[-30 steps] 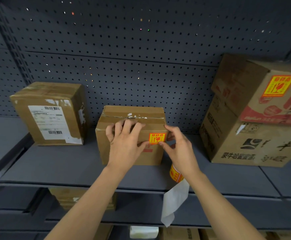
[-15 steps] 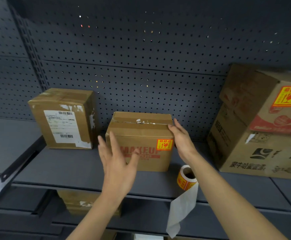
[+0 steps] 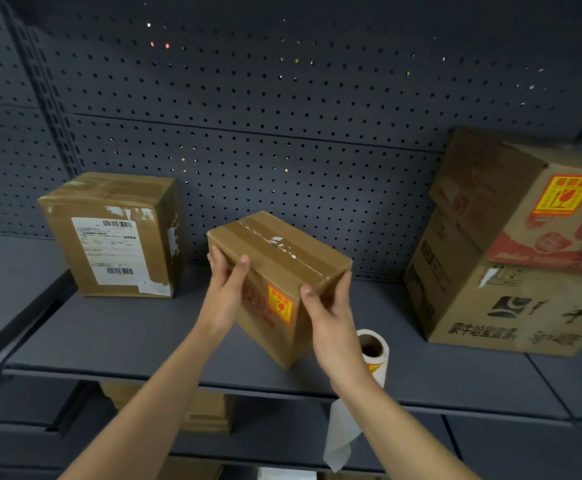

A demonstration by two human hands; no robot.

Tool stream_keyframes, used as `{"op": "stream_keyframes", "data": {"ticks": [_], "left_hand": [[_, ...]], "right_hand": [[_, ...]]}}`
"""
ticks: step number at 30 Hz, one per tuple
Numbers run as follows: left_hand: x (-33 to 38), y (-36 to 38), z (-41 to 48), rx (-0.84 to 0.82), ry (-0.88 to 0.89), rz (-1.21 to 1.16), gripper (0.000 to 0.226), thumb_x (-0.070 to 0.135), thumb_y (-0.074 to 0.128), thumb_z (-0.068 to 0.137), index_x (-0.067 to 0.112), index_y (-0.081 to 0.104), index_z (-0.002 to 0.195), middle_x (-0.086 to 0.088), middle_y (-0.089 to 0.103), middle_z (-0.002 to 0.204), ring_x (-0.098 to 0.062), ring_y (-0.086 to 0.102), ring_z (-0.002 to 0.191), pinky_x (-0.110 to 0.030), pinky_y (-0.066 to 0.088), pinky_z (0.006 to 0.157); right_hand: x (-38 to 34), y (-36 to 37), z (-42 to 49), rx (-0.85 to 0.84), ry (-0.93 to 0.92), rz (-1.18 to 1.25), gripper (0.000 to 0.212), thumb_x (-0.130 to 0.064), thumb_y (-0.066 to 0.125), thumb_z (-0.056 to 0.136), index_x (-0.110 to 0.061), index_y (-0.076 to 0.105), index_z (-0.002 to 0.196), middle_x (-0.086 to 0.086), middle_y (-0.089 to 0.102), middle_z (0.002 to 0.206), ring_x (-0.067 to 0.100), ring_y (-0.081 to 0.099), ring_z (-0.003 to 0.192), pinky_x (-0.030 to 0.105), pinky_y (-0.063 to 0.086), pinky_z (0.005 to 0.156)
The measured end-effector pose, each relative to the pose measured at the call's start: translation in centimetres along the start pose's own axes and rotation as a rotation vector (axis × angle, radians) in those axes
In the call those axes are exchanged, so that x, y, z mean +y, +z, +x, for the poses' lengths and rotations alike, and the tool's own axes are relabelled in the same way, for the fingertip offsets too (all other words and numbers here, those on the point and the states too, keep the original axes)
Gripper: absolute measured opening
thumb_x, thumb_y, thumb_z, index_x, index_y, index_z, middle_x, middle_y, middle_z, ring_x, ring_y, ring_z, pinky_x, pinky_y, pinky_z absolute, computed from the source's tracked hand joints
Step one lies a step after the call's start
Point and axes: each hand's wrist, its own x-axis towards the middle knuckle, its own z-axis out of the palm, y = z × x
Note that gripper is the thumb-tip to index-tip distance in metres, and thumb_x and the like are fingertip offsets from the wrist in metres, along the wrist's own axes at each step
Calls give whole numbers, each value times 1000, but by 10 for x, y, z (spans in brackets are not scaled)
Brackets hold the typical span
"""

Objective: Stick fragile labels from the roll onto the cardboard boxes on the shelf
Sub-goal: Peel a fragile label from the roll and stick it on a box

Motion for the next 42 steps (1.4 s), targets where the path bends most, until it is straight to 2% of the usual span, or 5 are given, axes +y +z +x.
{"op": "stream_keyframes", "data": {"ticks": [4, 16, 27, 33, 42], "left_hand": [[0, -9, 2, -25, -20, -119, 75, 68, 53, 91, 49, 19, 155, 25, 42, 151, -5, 40, 140, -41, 28, 121], [-2, 49, -84, 60, 79, -189, 72, 68, 50, 90, 53, 18, 152, 33, 31, 154, 7, 28, 144, -35, 23, 124], [5, 21, -59, 149, 9, -217, 36, 56, 46, 99, 48, 48, 134, 23, 60, 126, 3, 56, 115, -32, 47, 99], [10, -8, -28, 178, -6, -153, 15, 37, 55, 100, 28, 63, 110, 8, 66, 107, -8, 60, 102, -28, 45, 84], [7, -18, -37, 216, -6, -56, 59, 55, 42, 101, 37, 26, 155, 10, 38, 153, -11, 36, 136, -31, 29, 106]], "right_hand": [[-2, -4, -4, 103, 43, 38, 79, -39, 58, 99, -42, 6, 158, -13, 31, 161, 7, 32, 146, 37, 24, 123], [-24, -21, 47, 113, 163, -14, 36, -48, 46, 103, -29, 55, 132, -18, 54, 106, 5, 44, 111, 25, 27, 96], [-2, -12, -14, -145, 44, 41, 30, -36, 44, 105, -46, 48, 133, -47, 62, 103, -27, 54, 104, 0, 42, 90], [11, 7, -42, -261, 40, -1, 78, -74, 51, 84, -45, 28, 153, -39, 48, 137, -11, 40, 135, 31, 32, 120], [7, -10, -11, 88, -52, -3, 22, -25, 50, 104, -29, 69, 115, -11, 71, 117, 5, 63, 116, 34, 45, 110]]}}
